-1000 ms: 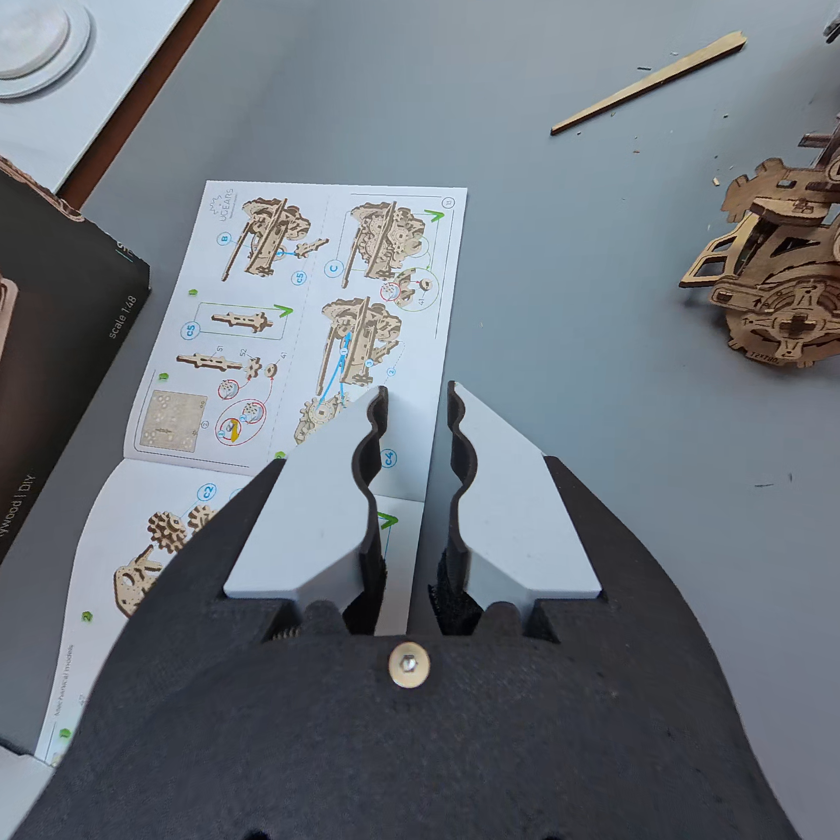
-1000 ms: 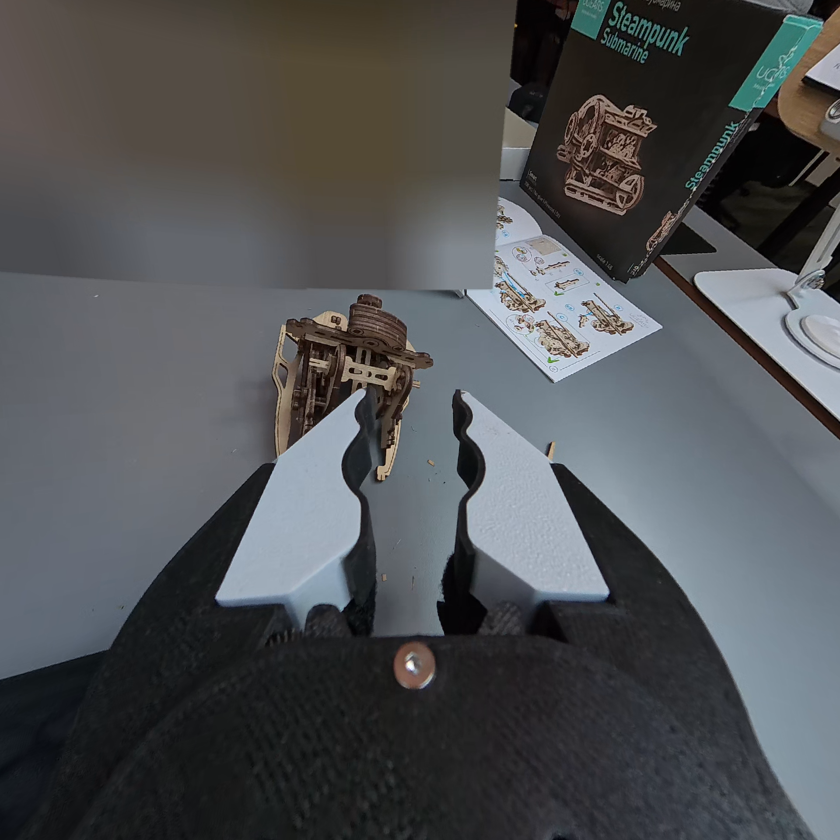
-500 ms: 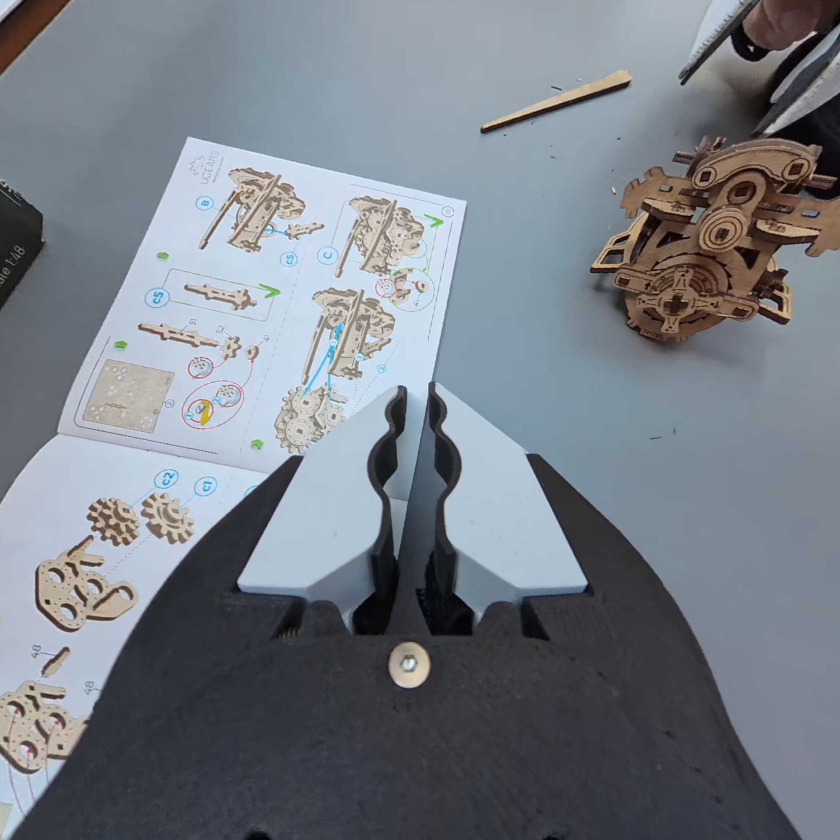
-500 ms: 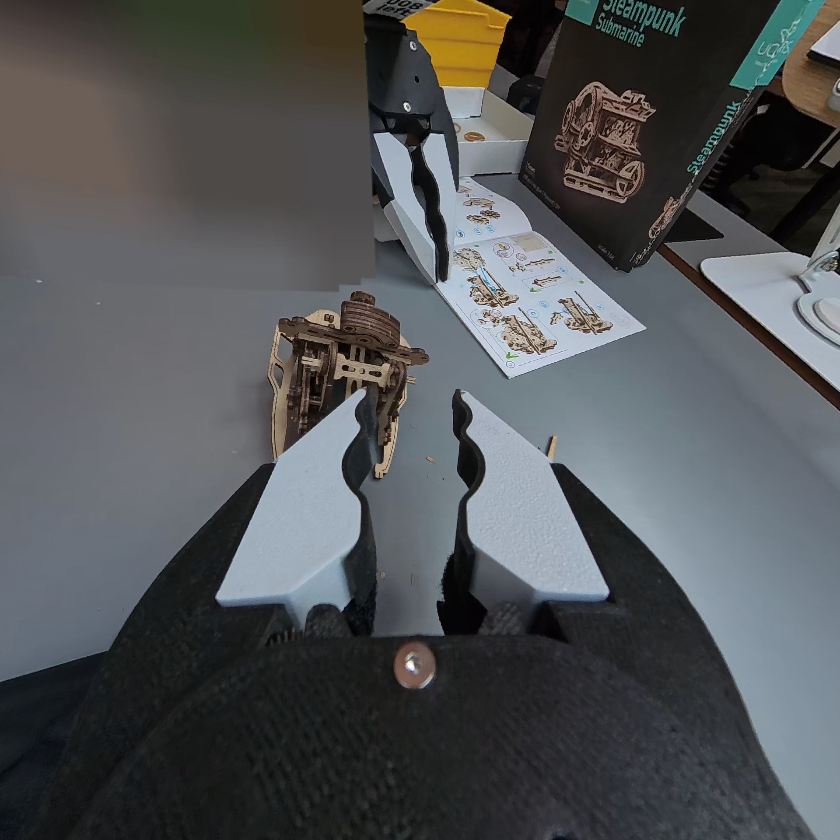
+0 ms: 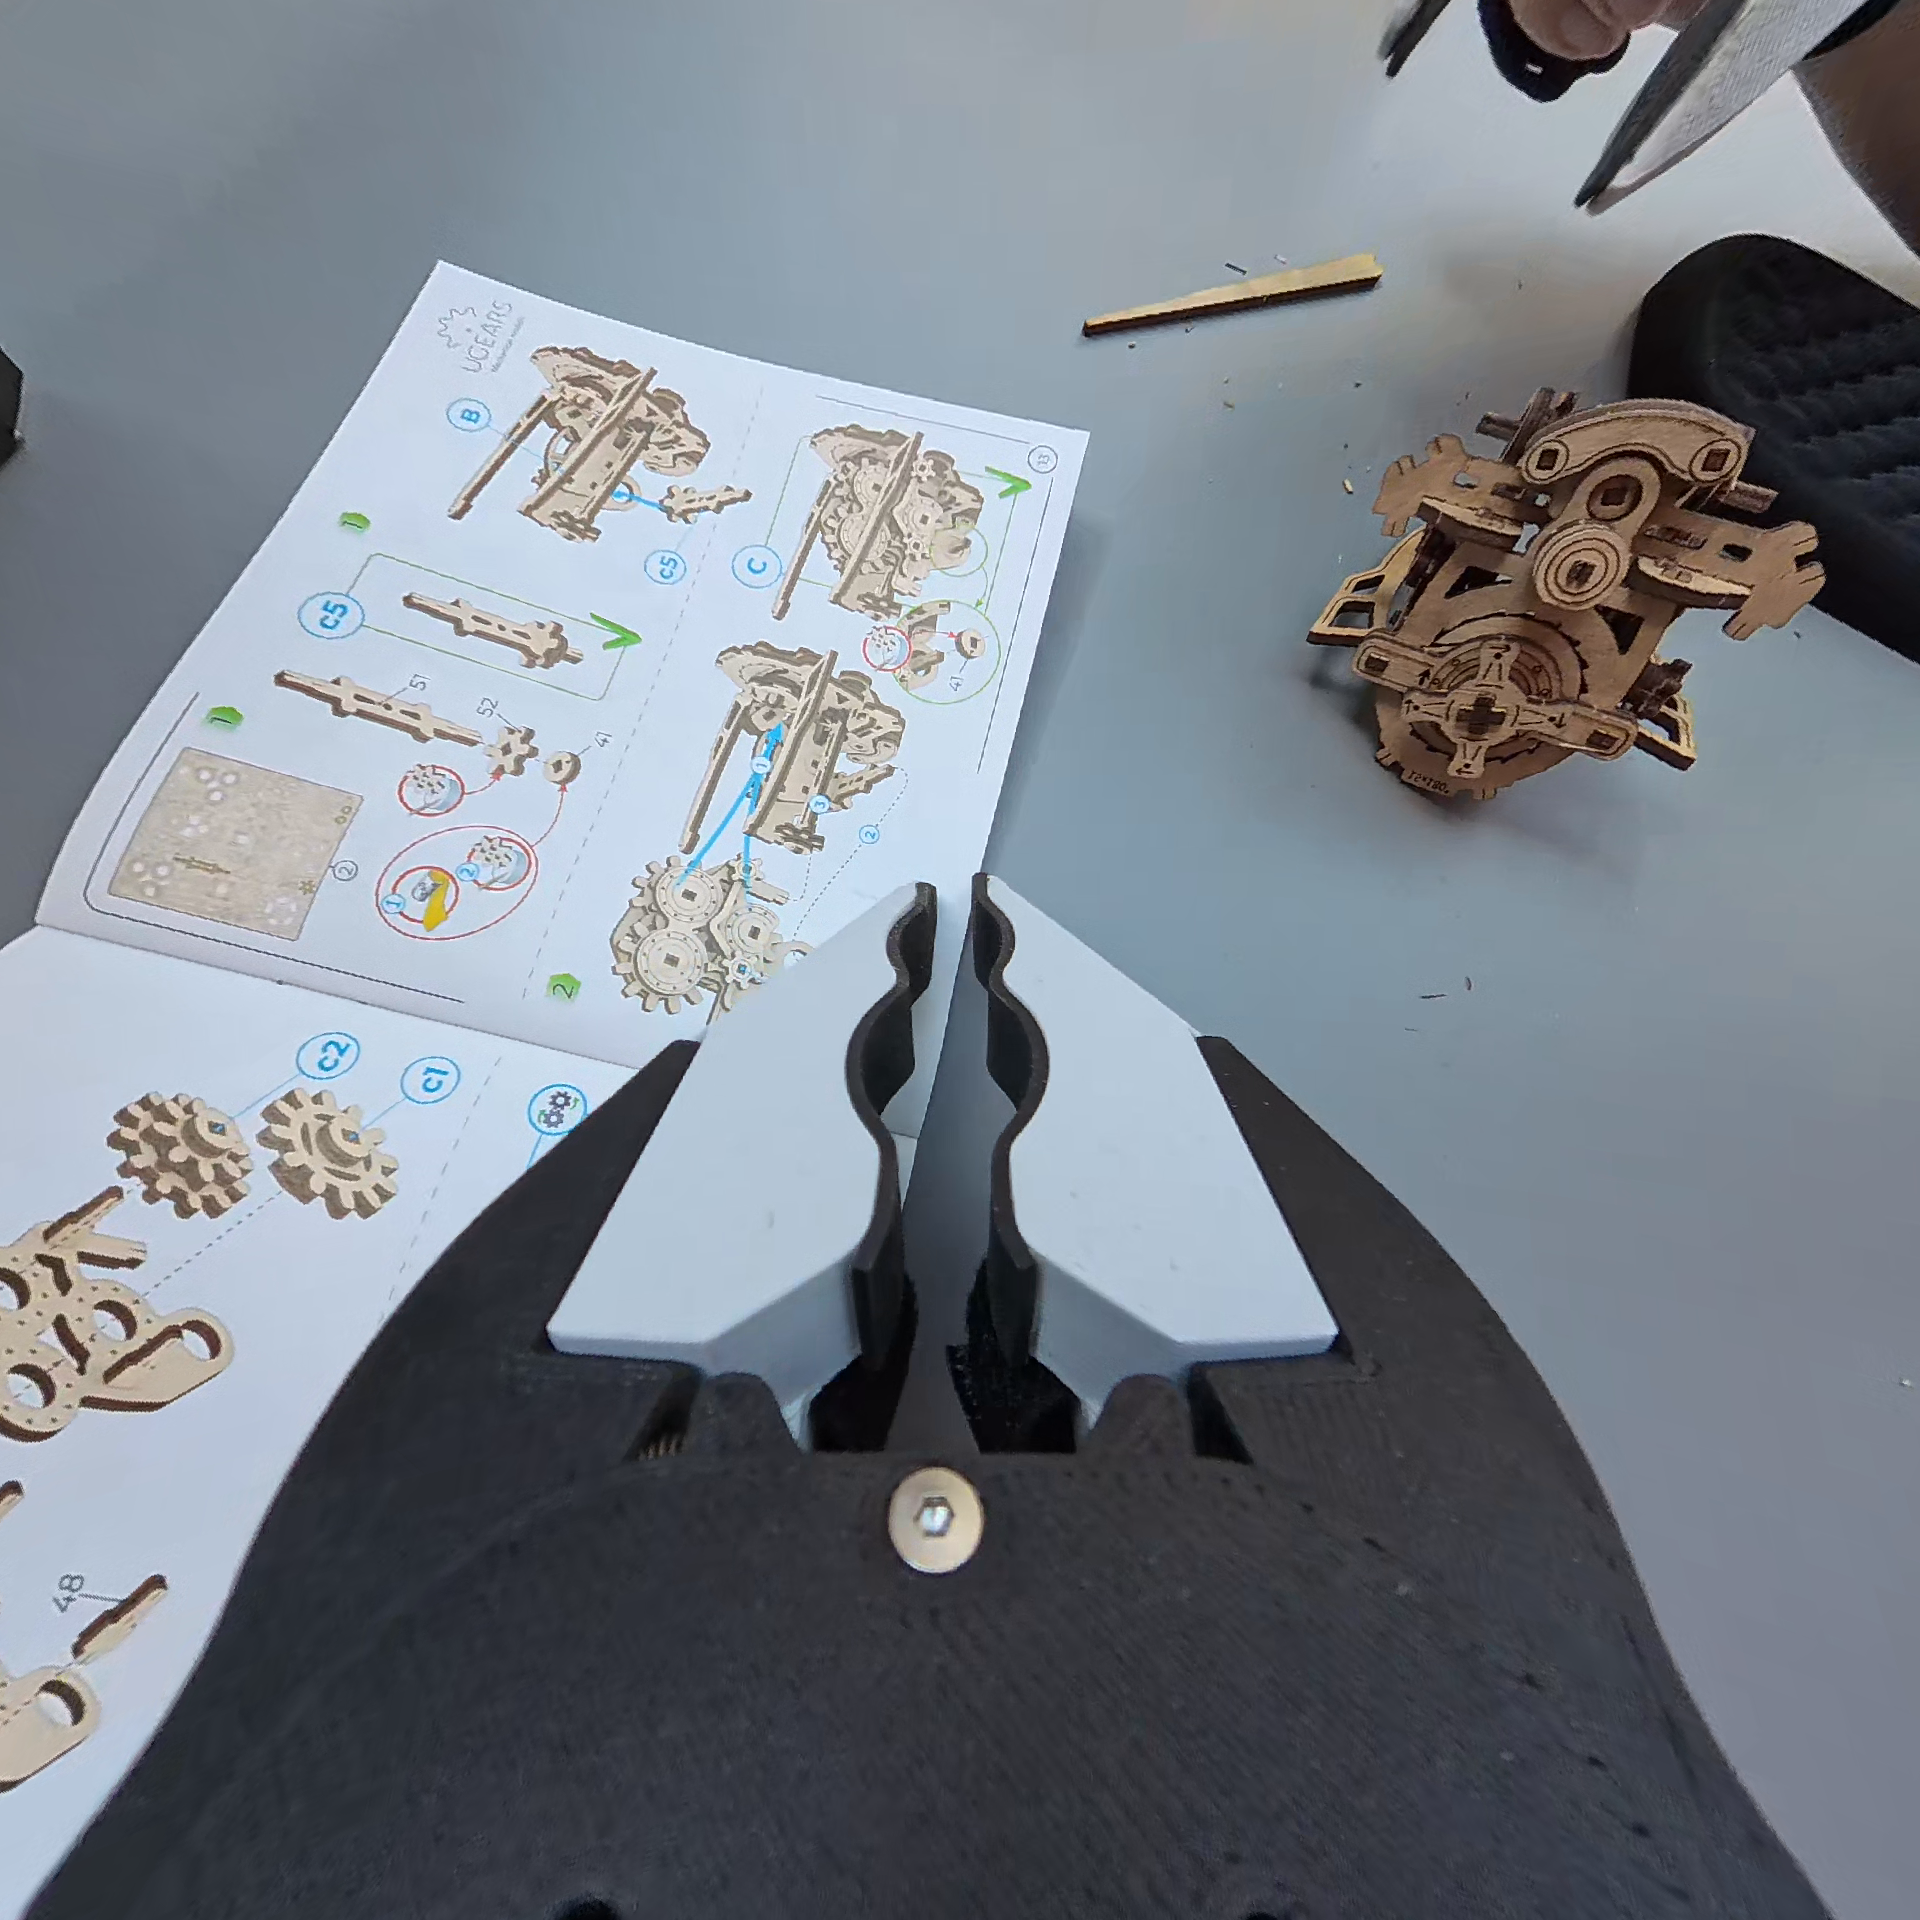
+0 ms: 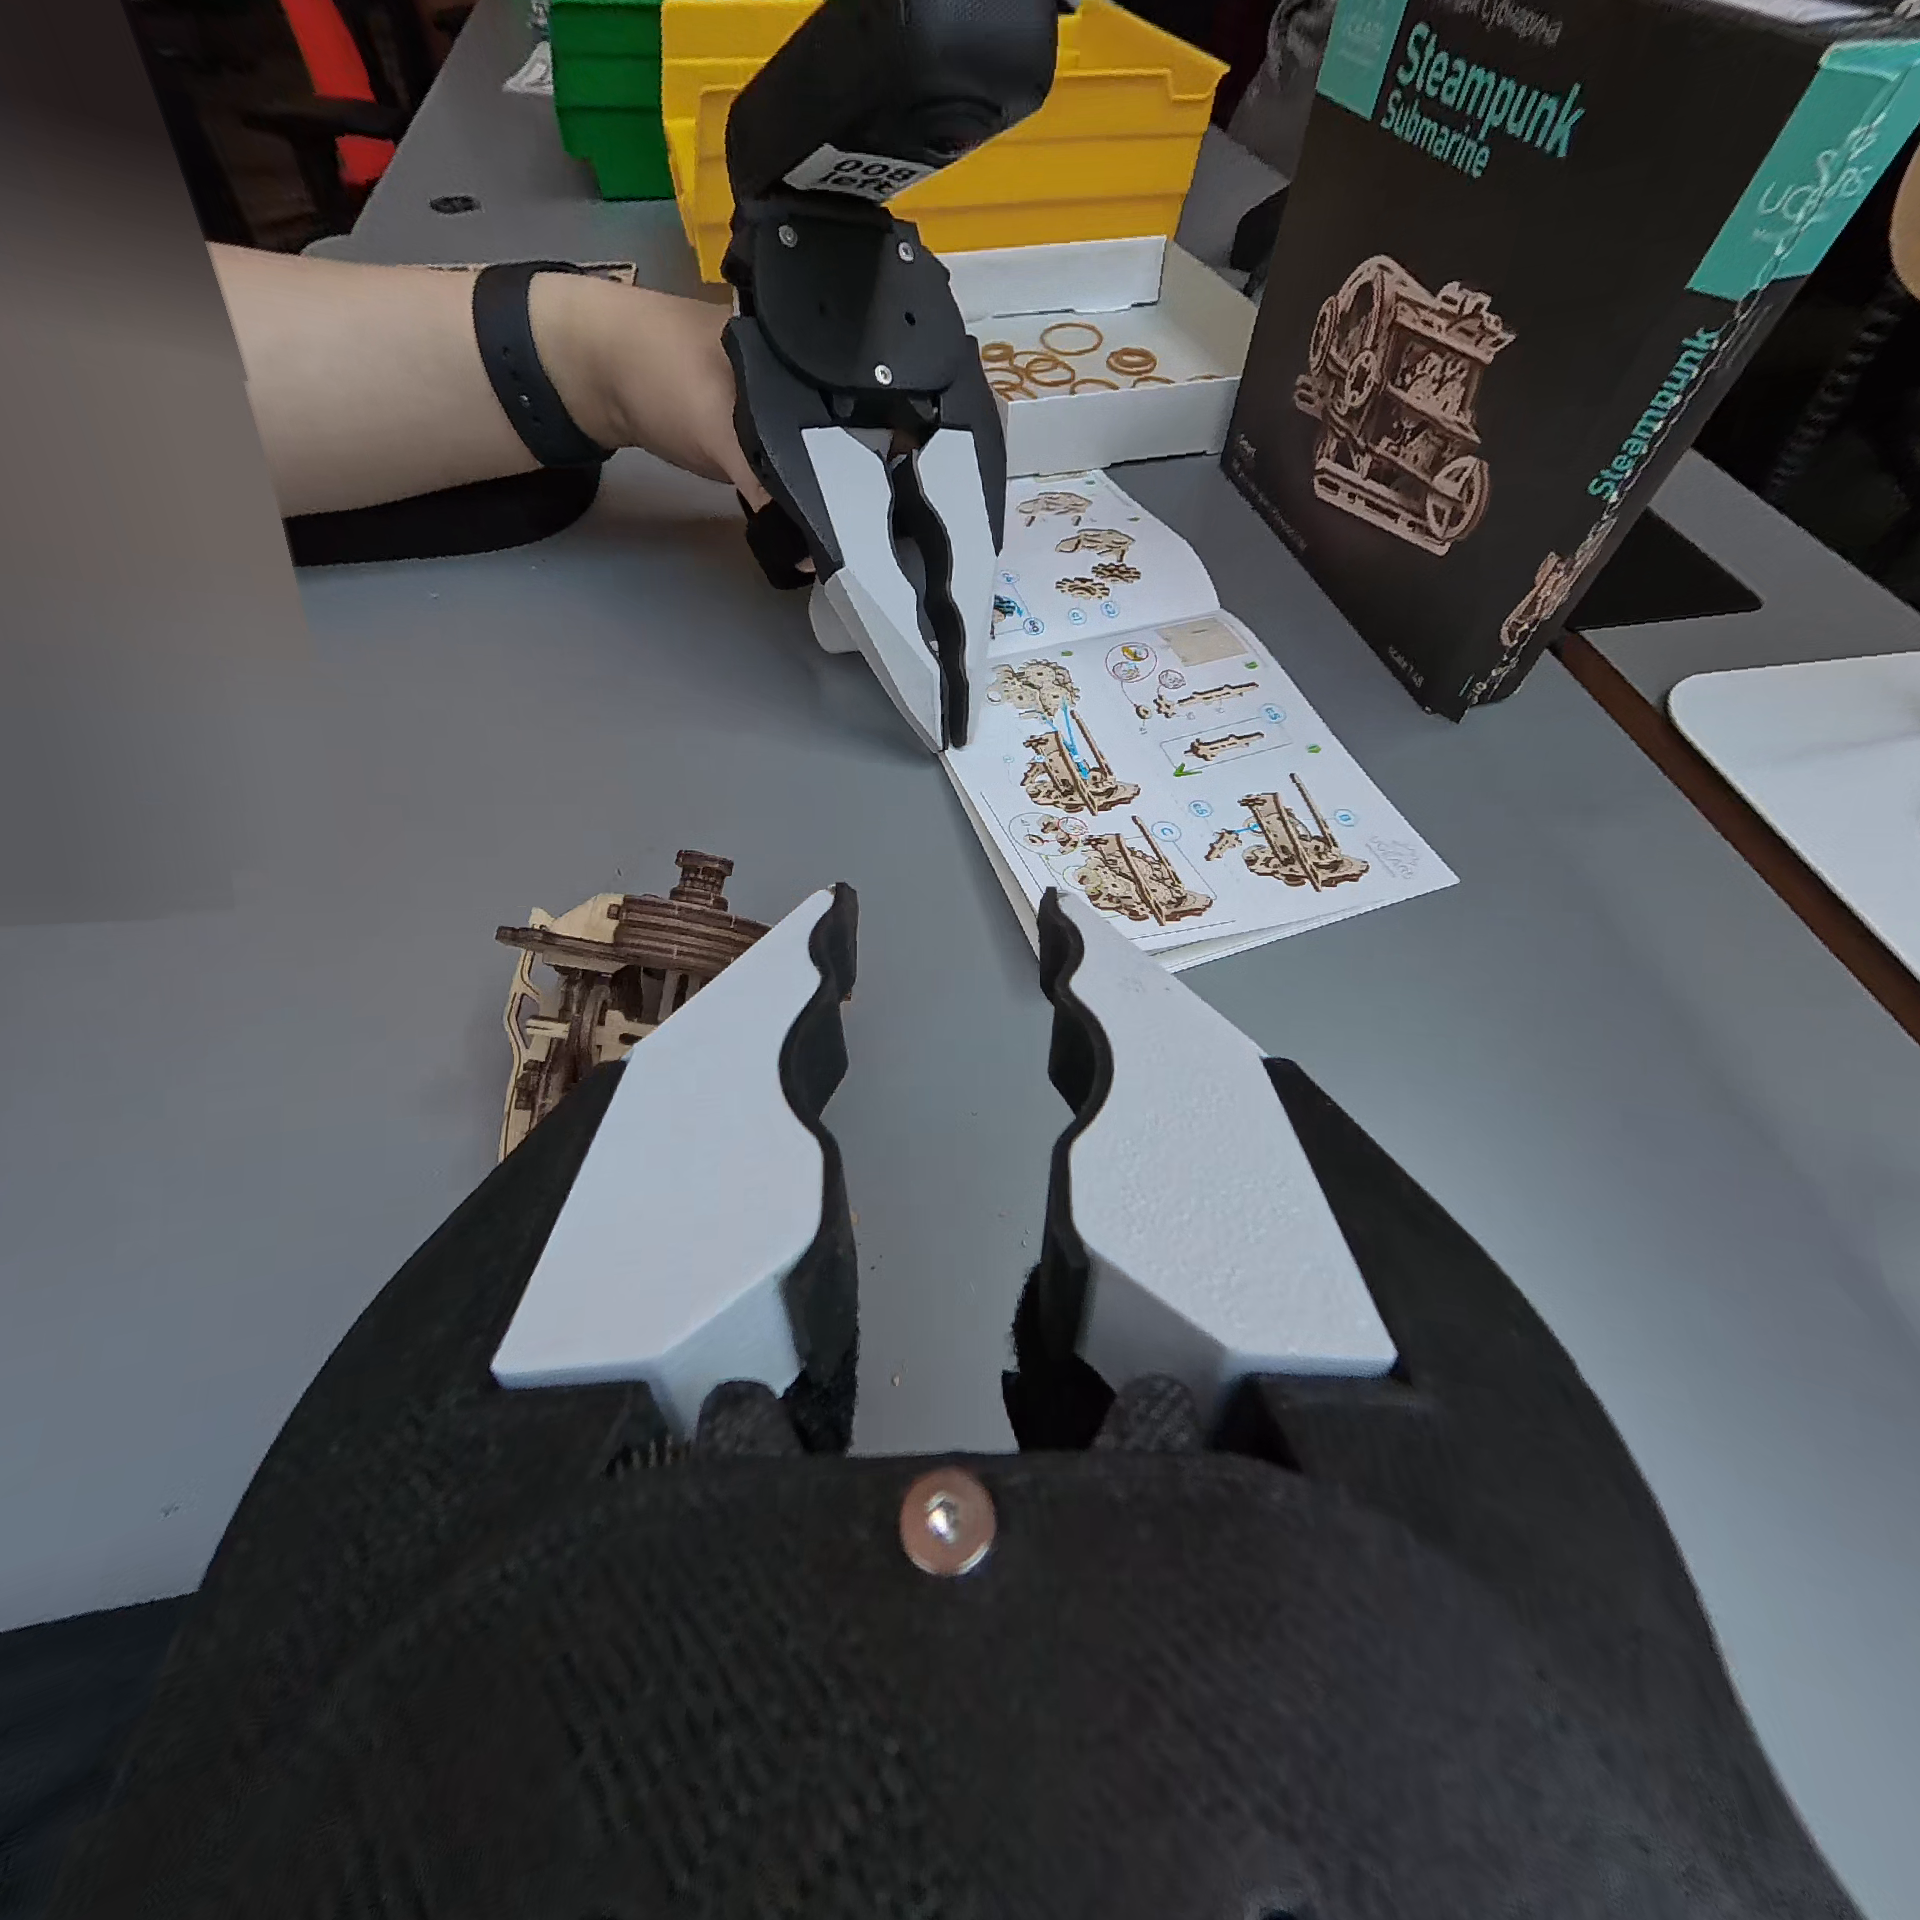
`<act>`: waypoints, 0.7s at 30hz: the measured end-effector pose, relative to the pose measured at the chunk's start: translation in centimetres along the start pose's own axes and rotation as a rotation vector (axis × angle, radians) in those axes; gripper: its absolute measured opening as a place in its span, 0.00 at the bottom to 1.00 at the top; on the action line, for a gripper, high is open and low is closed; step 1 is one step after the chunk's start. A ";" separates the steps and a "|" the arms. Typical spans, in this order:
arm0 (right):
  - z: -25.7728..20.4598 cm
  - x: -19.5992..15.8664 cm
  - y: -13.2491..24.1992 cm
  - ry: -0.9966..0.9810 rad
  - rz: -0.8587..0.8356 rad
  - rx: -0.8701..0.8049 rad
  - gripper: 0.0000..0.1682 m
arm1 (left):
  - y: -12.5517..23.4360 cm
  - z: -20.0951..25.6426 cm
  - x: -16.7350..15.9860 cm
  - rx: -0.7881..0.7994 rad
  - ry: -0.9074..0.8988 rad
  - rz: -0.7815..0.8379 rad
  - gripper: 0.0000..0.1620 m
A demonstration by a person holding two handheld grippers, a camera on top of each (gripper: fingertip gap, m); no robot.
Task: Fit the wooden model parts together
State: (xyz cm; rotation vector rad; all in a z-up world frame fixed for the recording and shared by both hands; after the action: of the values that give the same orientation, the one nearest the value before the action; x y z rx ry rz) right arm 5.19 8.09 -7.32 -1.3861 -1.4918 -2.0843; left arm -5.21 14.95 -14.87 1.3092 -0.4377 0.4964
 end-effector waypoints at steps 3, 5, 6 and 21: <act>0.9 -0.5 -2.3 0.049 -0.074 0.029 0.22 | 0.0 0.0 0.0 -0.005 0.003 0.005 0.03; 2.2 -1.0 -3.2 0.125 -0.117 -0.029 0.23 | 0.0 0.0 0.0 -0.007 0.004 0.008 0.03; 2.8 -1.3 -3.6 0.166 -0.137 -0.054 0.23 | 0.0 0.0 0.0 -0.009 0.005 0.010 0.03; 4.0 -2.2 -7.0 0.617 -0.241 -0.253 0.05 | 0.1 0.0 -0.1 -0.020 0.001 0.014 0.03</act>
State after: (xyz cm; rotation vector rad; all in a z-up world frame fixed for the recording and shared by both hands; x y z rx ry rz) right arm 4.11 13.88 -13.22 -0.5340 -1.2005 -2.5918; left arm -5.31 14.96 -14.87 1.2869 -0.4497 0.5032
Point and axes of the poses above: each gripper's, where its closed fingertips meet, y back along the fingers, x out of its top, z = x × y across the jaws, the point moved 1 cm from there along y, back along the fingers, and after that the axes turned 14 degrees about -z, right-handed, at the moved point
